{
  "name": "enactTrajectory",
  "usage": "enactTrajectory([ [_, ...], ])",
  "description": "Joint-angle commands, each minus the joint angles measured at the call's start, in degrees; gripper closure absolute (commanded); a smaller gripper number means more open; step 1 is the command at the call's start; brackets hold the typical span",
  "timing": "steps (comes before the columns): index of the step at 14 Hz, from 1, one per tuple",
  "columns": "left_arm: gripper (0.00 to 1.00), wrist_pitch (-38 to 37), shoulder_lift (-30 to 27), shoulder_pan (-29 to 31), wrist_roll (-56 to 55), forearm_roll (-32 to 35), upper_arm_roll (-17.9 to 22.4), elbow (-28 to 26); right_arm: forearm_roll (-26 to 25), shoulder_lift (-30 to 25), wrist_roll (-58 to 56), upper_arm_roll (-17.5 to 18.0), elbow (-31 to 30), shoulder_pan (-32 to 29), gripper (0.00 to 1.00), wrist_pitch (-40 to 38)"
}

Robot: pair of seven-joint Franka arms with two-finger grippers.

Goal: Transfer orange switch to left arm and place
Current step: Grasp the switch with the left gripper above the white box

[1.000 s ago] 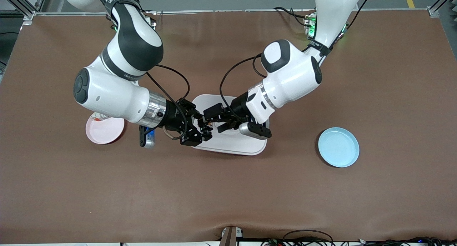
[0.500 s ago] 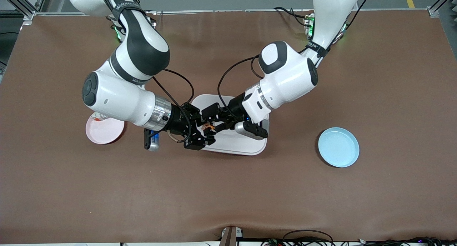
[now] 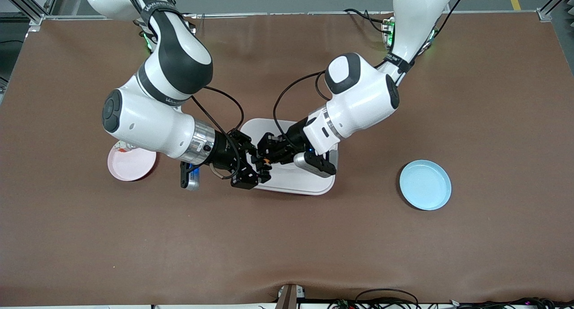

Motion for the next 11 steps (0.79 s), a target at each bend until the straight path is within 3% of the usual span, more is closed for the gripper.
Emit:
enactTrajectory([
  [1, 1.00, 0.42, 0.86, 0.11, 1.49, -1.35, -0.11, 1.43, 0.59, 1.23, 1.04, -0.60, 2.35, 0.50, 1.00, -0.38],
  [2, 1.00, 0.42, 0.86, 0.11, 1.49, -1.35, -0.11, 1.43, 0.50, 1.23, 1.04, -0.60, 2.35, 0.50, 0.73, -0.47],
  [3, 1.00, 0.42, 0.86, 0.11, 1.49, -1.35, -0.11, 1.43, 0.33, 1.23, 1.04, -0.69, 2.26, 0.50, 0.05, -0.47],
  [4, 1.00, 0.42, 0.86, 0.11, 1.49, -1.35, -0.11, 1.43, 0.06, 1.23, 0.87, -0.77, 2.26, 0.58, 0.00, -0.47],
  [8, 1.00, 0.25, 0.25, 0.46, 1.49, -1.18, -0.11, 1.26, -0.81, 1.14, -1.58, -0.86, 2.26, -0.38, 0.00, -1.35],
  [11, 1.00, -2.55, -2.03, 1.95, 1.41, -1.53, -0.11, 0.29, -2.84, 0.87, -10.97, -1.13, 2.35, -1.87, 0.00, -5.56],
])
